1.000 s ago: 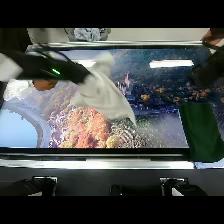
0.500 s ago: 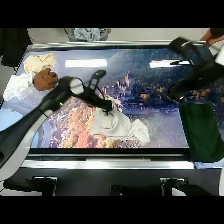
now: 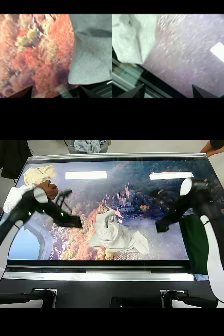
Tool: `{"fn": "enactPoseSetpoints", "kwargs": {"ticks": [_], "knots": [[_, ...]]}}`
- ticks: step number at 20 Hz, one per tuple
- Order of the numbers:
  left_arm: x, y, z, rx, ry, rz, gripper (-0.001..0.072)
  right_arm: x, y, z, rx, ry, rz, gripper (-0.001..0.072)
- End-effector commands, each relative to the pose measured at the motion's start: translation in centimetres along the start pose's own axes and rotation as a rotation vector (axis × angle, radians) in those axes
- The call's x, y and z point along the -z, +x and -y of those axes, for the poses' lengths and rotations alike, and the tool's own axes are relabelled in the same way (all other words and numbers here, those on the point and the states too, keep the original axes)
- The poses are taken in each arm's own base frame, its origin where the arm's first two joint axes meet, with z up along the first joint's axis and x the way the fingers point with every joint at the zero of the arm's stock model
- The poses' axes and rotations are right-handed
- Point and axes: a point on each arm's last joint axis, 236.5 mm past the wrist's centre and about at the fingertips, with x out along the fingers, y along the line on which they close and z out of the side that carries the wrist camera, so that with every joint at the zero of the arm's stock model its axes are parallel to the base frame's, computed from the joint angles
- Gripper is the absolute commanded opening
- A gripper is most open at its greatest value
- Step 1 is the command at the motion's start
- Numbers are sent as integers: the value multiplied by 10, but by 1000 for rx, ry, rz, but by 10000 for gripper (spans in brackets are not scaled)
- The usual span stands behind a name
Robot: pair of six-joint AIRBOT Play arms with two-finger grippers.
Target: Fold the shirts.
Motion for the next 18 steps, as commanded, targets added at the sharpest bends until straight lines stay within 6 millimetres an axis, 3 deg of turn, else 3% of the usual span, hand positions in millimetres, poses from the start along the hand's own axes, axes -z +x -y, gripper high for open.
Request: {"fn": "enactPoseSetpoints", "kwargs": {"ticks": [1,5,6,7,9,11,12,15,18], "knots": [[33,62,13,132,-73,-32,704,26,39,-19,-96,9,-108,712],[26,93,28,97,-27,37,692,30,56,-34,-164,-8,-117,717],[21,96,32,91,-14,59,631,31,60,-36,-176,-13,-119,717],[16,98,35,92,-10,77,629,30,63,-40,-193,-28,-109,717],[16,103,40,101,-12,78,541,20,73,-58,-269,-71,-51,718],[17,102,41,107,-14,72,135,12,87,-70,-316,-71,2,718],[18,100,41,108,-12,70,47,10,96,-74,-330,-55,17,718],[17,91,46,112,1,90,36,5,116,-92,-415,-2,45,718],[13,76,53,118,20,130,35,-3,132,-90,-417,62,63,709]]}}
